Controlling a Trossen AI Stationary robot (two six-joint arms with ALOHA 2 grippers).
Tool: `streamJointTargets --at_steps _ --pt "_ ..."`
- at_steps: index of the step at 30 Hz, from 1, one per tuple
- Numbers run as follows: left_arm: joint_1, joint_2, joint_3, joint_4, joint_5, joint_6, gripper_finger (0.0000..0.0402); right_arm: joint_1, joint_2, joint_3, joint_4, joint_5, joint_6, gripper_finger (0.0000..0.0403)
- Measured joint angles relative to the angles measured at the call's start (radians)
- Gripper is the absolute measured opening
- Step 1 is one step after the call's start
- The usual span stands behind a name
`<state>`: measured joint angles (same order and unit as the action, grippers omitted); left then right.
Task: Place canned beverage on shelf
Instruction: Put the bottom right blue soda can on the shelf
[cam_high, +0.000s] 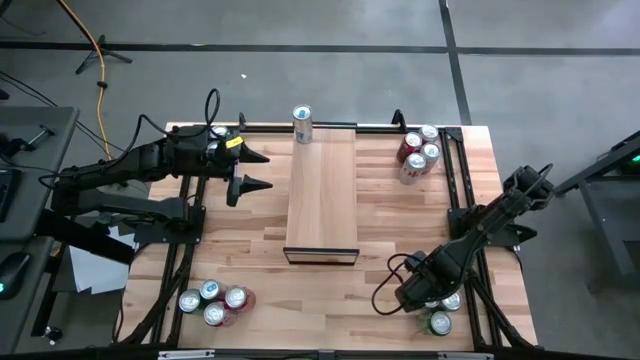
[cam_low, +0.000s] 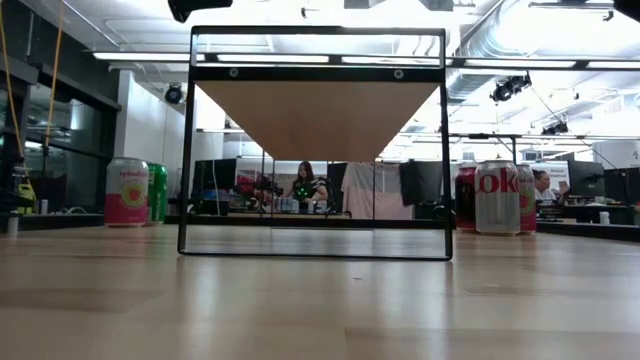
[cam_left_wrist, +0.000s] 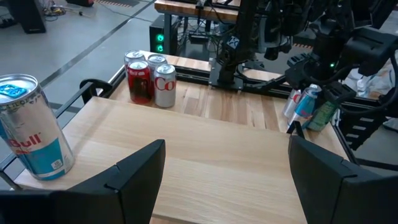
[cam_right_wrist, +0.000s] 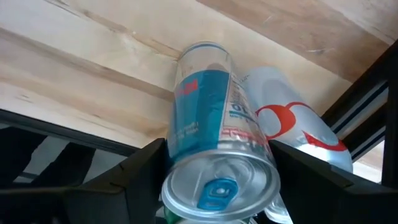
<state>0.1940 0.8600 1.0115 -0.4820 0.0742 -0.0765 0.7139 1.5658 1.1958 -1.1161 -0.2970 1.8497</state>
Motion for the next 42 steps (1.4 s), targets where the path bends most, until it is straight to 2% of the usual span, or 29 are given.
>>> streamJointTargets --at_steps 4,9,13,17,20,24,30,33,39,42 --pt "0.000 0.000 0.000 0.000 0.000 0.000 0.0273 0.000 0.000 0.000 0.000 0.008 -0.007 0.0259" --pt "0.000 0.000 0.000 0.000 -0.006 0.000 0.0273 0.000 0.002 0.019 -0.015 0.004 -0.052 0.0223" --pt "0.000 0.000 0.000 0.000 -0.006 0.000 0.0273 -0.002 0.002 0.107 -0.086 0.003 -0.099 0.0223" --pt "0.000 0.000 0.000 0.001 -0.007 0.000 0.0273 -0.024 0.002 0.262 -0.192 0.009 -0.166 0.0223" --pt "0.000 0.000 0.000 0.001 -0.007 0.000 0.0273 -0.056 0.001 0.410 -0.261 0.069 -0.239 0.0223" --pt "0.000 0.000 0.000 0.001 -0.008 0.000 0.0273 -0.122 0.000 0.608 -0.361 0.210 -0.310 0.0223" --pt "0.000 0.002 0.000 0.002 -0.008 -0.012 0.0273 -0.236 -0.001 0.811 -0.432 0.409 -0.475 0.0223" --pt "-0.007 0.025 0.000 0.048 -0.007 -0.062 0.0273 -0.303 -0.001 0.852 -0.422 0.462 -0.571 0.0223" --pt "-0.096 0.129 0.000 0.295 0.006 -0.080 0.0273 -0.440 0.014 0.852 -0.338 0.473 -0.811 0.0223" --pt "-0.135 0.209 0.037 0.326 0.010 -0.087 0.0273 -0.487 0.040 0.851 -0.288 0.473 -0.930 0.0223"
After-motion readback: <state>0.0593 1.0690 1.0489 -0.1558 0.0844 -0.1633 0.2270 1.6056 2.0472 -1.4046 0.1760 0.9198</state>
